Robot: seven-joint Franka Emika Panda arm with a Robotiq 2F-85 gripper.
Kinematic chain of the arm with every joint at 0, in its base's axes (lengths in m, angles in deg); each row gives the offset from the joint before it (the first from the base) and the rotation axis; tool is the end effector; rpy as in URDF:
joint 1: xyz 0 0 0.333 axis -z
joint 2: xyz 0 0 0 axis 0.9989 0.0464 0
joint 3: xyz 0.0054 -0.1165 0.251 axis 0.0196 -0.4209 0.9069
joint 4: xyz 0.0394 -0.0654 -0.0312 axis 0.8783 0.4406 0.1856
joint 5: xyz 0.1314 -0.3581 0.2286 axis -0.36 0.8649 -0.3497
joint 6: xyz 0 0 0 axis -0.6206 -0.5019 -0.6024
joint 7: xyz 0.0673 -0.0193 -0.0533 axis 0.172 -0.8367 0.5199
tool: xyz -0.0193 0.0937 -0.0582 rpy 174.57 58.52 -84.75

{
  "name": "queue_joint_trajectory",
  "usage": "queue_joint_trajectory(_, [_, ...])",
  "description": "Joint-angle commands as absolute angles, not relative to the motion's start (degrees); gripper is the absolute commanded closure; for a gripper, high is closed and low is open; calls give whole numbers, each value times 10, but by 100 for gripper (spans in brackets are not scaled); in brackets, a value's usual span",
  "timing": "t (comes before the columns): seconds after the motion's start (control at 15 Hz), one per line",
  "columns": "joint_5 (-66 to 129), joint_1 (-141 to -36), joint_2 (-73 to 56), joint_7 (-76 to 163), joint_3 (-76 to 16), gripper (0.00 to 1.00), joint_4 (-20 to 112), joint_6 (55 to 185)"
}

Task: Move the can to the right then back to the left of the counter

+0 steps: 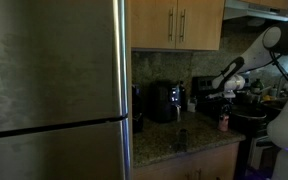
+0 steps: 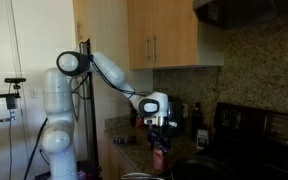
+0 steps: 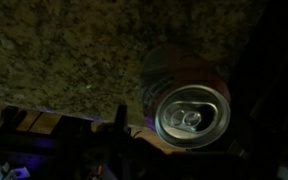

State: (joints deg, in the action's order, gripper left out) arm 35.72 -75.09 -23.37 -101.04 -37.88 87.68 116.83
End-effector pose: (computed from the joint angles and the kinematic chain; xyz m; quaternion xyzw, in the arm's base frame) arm 0.4861 -0.2204 0.2344 0.1018 -0.9930 0.0255 0.0546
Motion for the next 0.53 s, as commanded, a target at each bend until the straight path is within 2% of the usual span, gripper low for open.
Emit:
queue_joint_trajectory(0.0, [353, -752, -219, -1010, -384, 0, 874, 1171])
queue_joint_trajectory(0.47, [350, -759, -202, -1009, -382, 0, 872, 1180])
